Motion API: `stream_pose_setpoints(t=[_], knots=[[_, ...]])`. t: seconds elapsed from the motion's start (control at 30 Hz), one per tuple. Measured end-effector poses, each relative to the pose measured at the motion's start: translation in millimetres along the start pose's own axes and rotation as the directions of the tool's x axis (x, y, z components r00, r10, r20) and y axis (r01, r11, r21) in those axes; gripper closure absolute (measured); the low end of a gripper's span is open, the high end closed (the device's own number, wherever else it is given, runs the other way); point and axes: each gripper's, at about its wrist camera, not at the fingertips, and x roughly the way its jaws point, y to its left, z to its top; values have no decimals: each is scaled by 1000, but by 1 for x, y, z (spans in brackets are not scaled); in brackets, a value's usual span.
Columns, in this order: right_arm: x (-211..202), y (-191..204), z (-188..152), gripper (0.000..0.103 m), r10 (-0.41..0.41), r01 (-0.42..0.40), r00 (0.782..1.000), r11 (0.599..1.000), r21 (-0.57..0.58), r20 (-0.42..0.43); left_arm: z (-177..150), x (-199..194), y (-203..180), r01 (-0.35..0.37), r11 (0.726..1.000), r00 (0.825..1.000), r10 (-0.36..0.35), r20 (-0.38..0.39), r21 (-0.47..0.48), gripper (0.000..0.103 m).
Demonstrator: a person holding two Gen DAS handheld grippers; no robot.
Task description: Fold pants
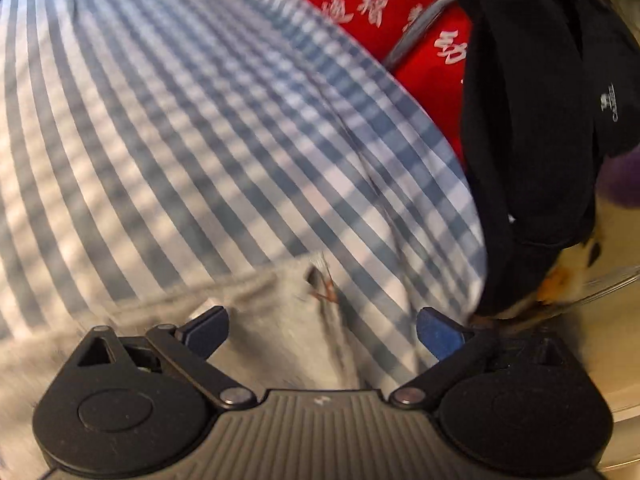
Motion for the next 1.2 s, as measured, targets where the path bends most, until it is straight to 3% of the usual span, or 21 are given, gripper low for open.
stream_pose_setpoints(t=[0.13, 0.23, 0.4, 0.5, 0.67, 0.87, 1.07, 1.2], knots=[[-6, 20, 5, 96, 12, -9, 1000, 993, -119, 23, -6, -3, -4, -39, 999, 999, 40, -18, 28, 11], [-8, 28, 10, 96, 23, -18, 999, 986, -164, 27, -10, -11, -7, -49, 997, 999, 50, -8, 65, 27], [-12, 39, 16, 96, 44, -38, 999, 980, -197, 25, -14, -29, -8, -87, 995, 996, 86, 24, 44, 67], [-20, 48, 20, 96, 60, -54, 998, 977, -208, 23, -22, -46, -3, -81, 997, 995, 79, 62, 19, 84], [-39, 63, 33, 96, 89, -78, 995, 972, -224, 43, -39, -84, 7, -47, 999, 991, 47, 129, -6, 93], [-68, 90, 51, 96, 166, -143, 983, 958, -247, 73, -69, -141, 31, -17, 999, 980, 24, 198, -35, 94], [-89, 133, 60, 96, 281, -250, 957, 924, -290, 68, -80, -203, 72, -6, 996, 965, 29, 262, -89, 95], [-95, 162, 62, 96, 375, -356, 927, 896, -267, 23, -87, -233, 107, -12, 991, 958, 49, 283, -131, 95]])
